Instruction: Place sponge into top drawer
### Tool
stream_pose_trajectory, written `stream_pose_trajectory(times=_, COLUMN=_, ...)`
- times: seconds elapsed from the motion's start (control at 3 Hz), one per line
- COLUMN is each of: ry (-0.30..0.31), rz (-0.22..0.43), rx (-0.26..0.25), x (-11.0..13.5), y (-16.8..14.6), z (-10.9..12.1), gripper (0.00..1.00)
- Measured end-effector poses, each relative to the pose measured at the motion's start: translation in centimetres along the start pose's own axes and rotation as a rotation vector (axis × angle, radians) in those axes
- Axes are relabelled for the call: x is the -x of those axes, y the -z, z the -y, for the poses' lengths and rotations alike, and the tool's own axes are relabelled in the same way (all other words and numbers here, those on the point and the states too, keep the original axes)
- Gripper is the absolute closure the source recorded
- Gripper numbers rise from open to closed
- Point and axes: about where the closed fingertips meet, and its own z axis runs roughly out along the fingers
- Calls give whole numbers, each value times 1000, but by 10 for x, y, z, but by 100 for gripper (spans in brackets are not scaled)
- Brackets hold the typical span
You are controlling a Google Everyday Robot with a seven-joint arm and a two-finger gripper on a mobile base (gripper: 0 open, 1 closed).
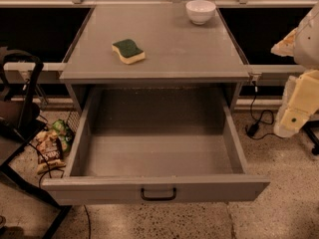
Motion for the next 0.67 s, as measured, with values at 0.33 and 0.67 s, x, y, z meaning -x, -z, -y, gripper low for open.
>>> stream_pose_trajectory(times=0.33, ry=0, rz=0, rx=0, x=0, y=0, z=0, gripper=0)
stream_pose_trajectory(times=0.67, ry=-53, rz=80, rx=-46, x=11, y=-16, z=20, gripper=0)
